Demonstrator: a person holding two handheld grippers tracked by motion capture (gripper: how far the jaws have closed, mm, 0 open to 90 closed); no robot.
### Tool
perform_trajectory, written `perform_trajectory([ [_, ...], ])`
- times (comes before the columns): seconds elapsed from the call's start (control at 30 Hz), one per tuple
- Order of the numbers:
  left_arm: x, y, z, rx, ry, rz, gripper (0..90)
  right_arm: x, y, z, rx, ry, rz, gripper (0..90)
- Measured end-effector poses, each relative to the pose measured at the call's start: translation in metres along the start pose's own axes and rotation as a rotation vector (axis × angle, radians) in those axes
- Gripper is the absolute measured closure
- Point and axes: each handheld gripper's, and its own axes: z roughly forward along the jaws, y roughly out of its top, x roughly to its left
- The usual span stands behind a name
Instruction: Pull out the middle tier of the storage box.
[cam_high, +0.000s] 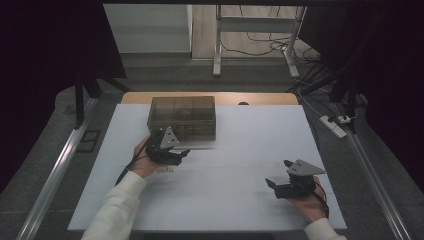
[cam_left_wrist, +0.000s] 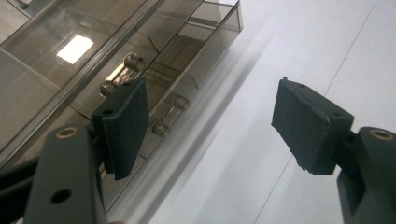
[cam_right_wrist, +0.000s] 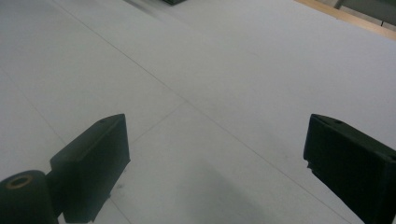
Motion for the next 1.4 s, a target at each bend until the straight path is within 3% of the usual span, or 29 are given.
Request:
perform_trajectory([
  [0.2, 0.002, 0.001, 0.001, 0.011, 0.003, -0.011, 25.9, 0.000, 0.000, 0.000, 0.000, 0.003, 0.002, 6.8],
  [0.37, 0.007, -0.003, 0.006, 0.047, 0.016, -0.020, 25.1, 0.000, 0.000, 0.000, 0.001, 0.004, 0.003, 6.8],
  [0.67, 0.015, -0.006, 0.018, 0.057, 0.020, -0.025, 27.6, 0.000, 0.000, 0.001, 0.001, 0.004, -0.001, 6.8],
  [1.07, 0.017, -0.002, 0.031, 0.089, 0.034, 0.008, 29.9, 0.000, 0.000, 0.002, 0.005, 0.003, -0.005, 6.8],
  [1.4, 0.017, -0.002, 0.038, 0.087, 0.046, 0.022, 31.5, 0.000, 0.000, 0.002, 0.004, 0.002, -0.003, 6.8],
])
